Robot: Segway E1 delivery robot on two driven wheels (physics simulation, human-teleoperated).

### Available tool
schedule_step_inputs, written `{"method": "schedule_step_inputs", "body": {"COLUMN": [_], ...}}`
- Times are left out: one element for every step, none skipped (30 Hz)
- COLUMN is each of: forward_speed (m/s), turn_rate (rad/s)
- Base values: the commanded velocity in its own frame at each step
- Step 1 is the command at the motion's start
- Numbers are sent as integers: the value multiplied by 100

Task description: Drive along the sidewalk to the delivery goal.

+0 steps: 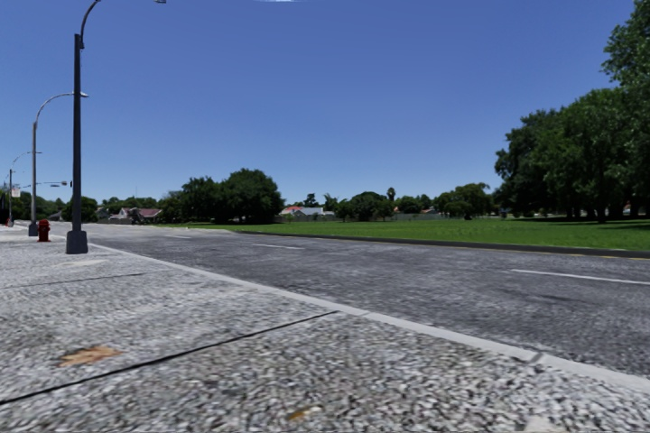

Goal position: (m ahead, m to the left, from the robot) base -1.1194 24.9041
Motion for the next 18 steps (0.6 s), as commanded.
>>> {"method": "schedule_step_inputs", "body": {"forward_speed": [182,182,182,182,182,182,182,182,182,182,182,182,182,182,186,200,200,200], "turn_rate": [66,66,66,66,66,66,66,66,66,66,66,67,67,68,69,69,69,69]}}
